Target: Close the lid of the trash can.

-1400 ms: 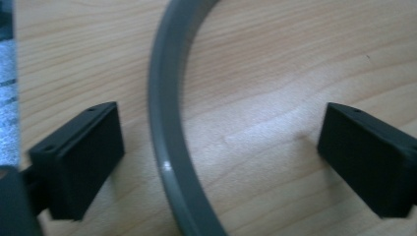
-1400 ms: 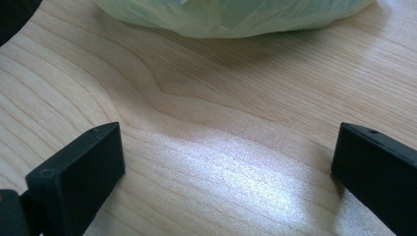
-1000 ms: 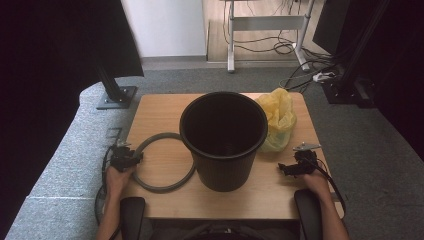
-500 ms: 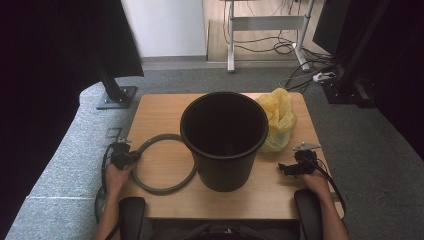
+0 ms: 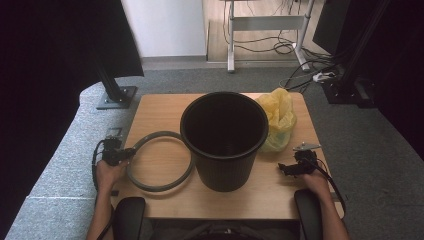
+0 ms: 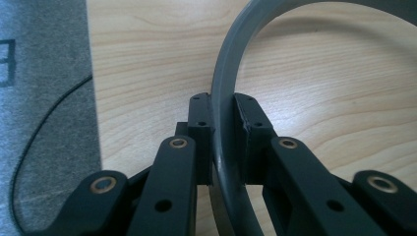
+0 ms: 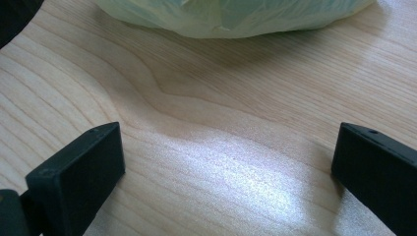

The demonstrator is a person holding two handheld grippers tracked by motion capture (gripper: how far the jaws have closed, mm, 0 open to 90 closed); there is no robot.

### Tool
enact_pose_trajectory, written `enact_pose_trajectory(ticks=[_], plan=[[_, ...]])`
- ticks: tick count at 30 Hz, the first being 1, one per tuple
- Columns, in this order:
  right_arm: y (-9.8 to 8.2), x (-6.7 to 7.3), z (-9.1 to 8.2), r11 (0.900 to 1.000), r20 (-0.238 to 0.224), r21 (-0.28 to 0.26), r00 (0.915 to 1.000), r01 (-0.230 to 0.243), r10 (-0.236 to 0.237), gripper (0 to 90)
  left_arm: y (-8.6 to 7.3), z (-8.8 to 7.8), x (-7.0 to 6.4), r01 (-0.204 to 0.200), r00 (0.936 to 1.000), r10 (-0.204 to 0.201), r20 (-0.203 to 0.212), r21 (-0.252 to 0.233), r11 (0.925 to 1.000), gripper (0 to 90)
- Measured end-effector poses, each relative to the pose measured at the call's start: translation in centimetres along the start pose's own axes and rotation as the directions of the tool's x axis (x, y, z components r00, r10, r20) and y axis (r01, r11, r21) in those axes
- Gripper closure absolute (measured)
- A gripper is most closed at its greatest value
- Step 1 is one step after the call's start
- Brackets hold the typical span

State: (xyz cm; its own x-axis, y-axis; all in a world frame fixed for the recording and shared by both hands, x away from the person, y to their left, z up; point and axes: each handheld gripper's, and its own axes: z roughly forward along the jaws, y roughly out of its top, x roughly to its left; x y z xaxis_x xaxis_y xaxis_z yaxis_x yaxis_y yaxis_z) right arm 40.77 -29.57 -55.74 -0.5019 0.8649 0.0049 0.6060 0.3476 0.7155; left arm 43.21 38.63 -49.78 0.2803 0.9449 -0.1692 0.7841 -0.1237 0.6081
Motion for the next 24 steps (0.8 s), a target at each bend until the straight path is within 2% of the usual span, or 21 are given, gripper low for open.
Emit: enact_pose_trajectory(ticks=[12,18,24], plan=[[0.0,0.0,0.0,1.000,0.000,0.000,1.0000,0.000,0.000,0.0,2.2,-2.8,0.4,0.008,0.9994,-0.009,0.034,0.029,0.9995,79.4],[0.0,0.0,0.0,1.000,0.000,0.000,1.0000,0.000,0.000,0.0,3.2,-4.3,0.6,0.019,0.9979,-0.020,0.062,0.024,0.9995,79.3],[0.0,0.0,0.0,1.000,0.001,0.000,1.0000,0.001,-0.001,0.0,4.4,-6.1,0.8,0.027,0.9972,-0.029,0.069,0.025,0.9993,79.2]])
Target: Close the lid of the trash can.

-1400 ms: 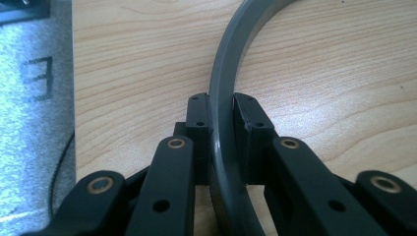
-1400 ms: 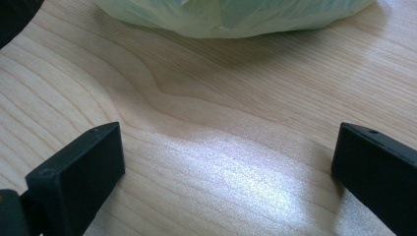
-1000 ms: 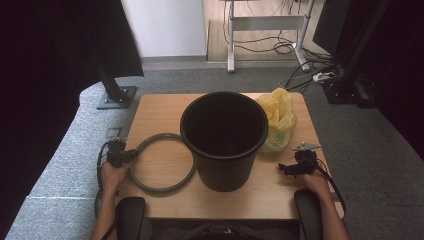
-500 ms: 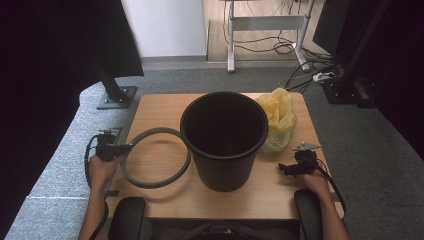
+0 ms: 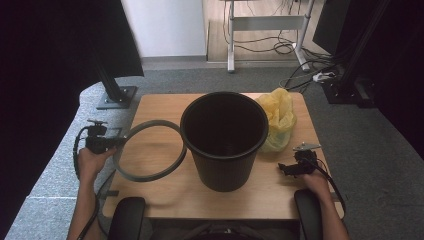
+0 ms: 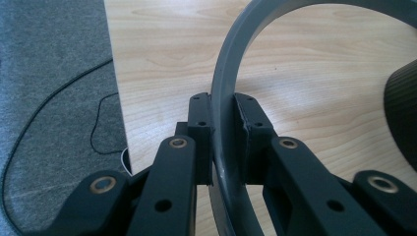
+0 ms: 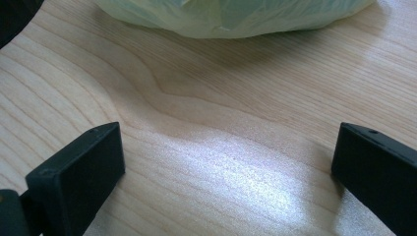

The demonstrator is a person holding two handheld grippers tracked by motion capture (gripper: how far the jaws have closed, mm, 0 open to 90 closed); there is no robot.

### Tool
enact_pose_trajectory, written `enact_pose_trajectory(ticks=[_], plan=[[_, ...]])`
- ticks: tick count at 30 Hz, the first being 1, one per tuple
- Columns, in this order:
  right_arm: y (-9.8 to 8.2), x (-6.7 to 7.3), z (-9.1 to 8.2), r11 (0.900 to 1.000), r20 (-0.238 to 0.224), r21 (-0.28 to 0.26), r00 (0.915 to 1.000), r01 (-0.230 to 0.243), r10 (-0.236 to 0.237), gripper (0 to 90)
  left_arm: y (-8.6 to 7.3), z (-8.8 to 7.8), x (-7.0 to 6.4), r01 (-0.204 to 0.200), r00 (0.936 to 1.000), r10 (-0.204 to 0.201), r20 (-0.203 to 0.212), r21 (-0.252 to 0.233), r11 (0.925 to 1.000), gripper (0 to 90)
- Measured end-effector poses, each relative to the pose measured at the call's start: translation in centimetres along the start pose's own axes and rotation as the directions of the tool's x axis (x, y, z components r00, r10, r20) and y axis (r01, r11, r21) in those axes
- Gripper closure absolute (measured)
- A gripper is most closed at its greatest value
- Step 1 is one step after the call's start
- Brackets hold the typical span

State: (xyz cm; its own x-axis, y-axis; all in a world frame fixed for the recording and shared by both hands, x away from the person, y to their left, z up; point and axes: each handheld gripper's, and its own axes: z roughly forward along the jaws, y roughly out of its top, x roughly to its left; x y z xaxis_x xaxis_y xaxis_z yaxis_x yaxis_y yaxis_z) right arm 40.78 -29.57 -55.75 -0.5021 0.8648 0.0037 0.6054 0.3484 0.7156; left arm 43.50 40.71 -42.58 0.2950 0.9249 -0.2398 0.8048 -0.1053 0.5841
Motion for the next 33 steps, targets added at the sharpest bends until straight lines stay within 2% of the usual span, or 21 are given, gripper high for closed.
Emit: enact_pose_trajectory(ticks=[11,24,33], plan=[[0.0,0.0,0.0,1.000,0.000,0.001,1.0000,0.000,0.000,0.0,1.8,-2.6,-0.2,0.014,0.9997,-0.014,0.020,-0.002,0.9999,79.2],[0.0,0.0,0.0,1.000,0.000,0.001,1.0000,0.001,-0.001,0.0,3.5,-5.2,-0.7,0.018,0.9995,-0.018,0.025,0.001,0.9998,79.2],[0.0,0.0,0.0,1.000,0.001,0.001,1.0000,0.000,0.000,0.0,4.9,-7.6,-1.1,0.018,0.9996,-0.018,0.024,-0.015,0.9997,79.1]])
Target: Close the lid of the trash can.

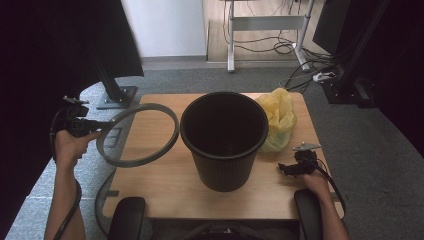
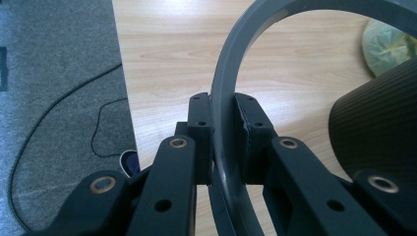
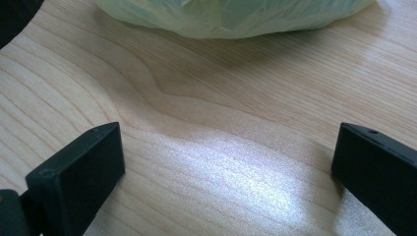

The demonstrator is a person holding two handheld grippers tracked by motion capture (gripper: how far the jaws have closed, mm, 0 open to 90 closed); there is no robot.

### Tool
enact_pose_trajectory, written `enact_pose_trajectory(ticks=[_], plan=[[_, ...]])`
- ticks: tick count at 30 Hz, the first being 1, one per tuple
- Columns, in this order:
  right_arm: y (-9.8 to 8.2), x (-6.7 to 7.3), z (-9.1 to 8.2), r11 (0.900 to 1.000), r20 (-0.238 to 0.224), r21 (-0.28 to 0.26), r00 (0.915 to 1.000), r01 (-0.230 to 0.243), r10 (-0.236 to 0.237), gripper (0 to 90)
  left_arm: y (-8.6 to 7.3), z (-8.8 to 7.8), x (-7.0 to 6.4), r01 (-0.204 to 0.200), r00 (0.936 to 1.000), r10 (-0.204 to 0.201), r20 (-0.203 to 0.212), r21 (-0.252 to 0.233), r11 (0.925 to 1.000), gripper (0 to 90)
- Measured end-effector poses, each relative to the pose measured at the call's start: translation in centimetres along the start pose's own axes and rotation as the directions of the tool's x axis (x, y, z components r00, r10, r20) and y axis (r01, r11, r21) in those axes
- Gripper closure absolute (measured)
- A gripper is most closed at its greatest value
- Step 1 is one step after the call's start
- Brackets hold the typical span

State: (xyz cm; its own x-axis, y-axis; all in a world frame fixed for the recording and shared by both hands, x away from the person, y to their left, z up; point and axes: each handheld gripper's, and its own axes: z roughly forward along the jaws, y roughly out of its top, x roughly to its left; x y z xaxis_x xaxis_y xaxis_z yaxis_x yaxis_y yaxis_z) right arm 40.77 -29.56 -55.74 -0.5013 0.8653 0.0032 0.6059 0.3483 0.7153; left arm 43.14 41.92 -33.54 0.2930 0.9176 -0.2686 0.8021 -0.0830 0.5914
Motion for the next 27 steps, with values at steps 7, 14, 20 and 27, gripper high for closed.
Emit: enact_pose_trajectory(ticks=[7,14,20,27], plan=[[0.0,0.0,0.0,1.000,0.001,0.000,1.0000,-0.001,0.001,0.0,1.2,-2.1,-0.8,-0.005,1.0000,0.005,-0.001,-0.020,0.9998,79.1],[0.0,0.0,0.0,1.000,0.002,-0.002,1.0000,-0.002,0.002,0.0,2.3,-3.5,-1.8,-0.023,0.9997,0.023,0.001,-0.029,0.9993,79.0],[0.0,0.0,0.0,1.000,0.002,-0.002,1.0000,-0.002,0.002,0.0,3.2,-4.8,-2.6,-0.033,0.9994,0.033,0.006,-0.050,0.9982,78.9],[0.0,0.0,0.0,1.000,0.002,-0.002,1.0000,-0.003,0.003,0.0,4.1,-5.3,-3.8,-0.055,0.9983,0.056,0.017,-0.064,0.9964,79.0]])
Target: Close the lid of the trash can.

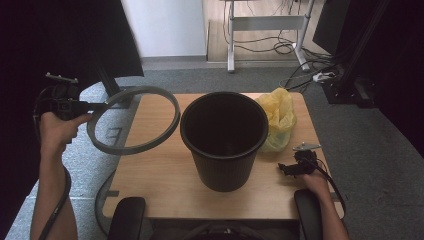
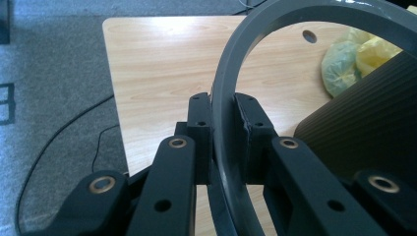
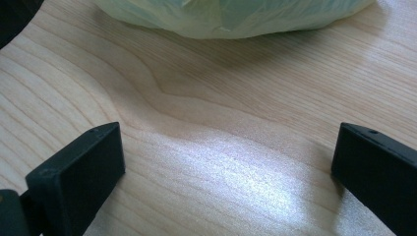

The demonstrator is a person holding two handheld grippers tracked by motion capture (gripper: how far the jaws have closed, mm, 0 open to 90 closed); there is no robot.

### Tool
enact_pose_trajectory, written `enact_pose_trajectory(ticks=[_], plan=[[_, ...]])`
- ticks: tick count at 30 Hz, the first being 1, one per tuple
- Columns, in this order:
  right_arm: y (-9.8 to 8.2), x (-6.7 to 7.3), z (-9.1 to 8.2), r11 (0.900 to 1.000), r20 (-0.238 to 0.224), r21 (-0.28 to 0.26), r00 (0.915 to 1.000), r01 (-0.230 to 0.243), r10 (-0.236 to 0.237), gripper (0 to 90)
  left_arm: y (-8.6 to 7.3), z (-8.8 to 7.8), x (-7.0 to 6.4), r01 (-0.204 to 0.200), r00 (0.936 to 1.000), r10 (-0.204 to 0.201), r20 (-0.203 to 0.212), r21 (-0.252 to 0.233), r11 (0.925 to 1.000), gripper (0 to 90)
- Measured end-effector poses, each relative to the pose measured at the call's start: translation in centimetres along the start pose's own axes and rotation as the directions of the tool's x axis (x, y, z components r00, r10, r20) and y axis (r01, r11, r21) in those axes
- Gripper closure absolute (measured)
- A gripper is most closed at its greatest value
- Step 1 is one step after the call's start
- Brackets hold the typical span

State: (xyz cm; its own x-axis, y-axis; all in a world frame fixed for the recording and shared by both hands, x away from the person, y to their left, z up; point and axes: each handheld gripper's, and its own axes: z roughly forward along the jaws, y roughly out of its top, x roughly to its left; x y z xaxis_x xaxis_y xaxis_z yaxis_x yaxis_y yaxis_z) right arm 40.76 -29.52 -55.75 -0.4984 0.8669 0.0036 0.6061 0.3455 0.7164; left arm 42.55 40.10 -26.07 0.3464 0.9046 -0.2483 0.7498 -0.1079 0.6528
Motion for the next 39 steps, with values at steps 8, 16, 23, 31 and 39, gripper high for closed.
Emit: enact_pose_trajectory(ticks=[8,16,23,31,39], plan=[[0.0,0.0,0.0,1.000,-0.001,0.001,1.0000,-0.002,0.002,0.0,1.1,1.4,-2.0,-0.042,0.9989,0.041,0.023,0.009,0.9991,78.9],[0.0,0.0,0.0,1.000,0.000,0.000,1.0000,-0.001,0.001,0.0,2.0,3.7,-3.9,-0.073,0.9960,0.072,0.054,0.019,0.9972,78.8],[0.0,0.0,0.0,1.000,0.000,0.000,1.0000,-0.001,0.001,0.0,2.7,5.0,-5.6,-0.103,0.9924,0.102,0.069,0.023,0.9944,78.8],[0.0,0.0,0.0,1.000,-0.003,0.000,1.0000,0.003,-0.003,0.0,3.5,6.2,-7.5,-0.137,0.9869,0.135,0.088,0.012,0.9906,78.5],[0.0,0.0,0.0,1.000,-0.005,0.000,1.0000,0.005,-0.005,0.0,4.2,8.1,-9.7,-0.167,0.9783,0.163,0.128,0.016,0.9859,78.4]])
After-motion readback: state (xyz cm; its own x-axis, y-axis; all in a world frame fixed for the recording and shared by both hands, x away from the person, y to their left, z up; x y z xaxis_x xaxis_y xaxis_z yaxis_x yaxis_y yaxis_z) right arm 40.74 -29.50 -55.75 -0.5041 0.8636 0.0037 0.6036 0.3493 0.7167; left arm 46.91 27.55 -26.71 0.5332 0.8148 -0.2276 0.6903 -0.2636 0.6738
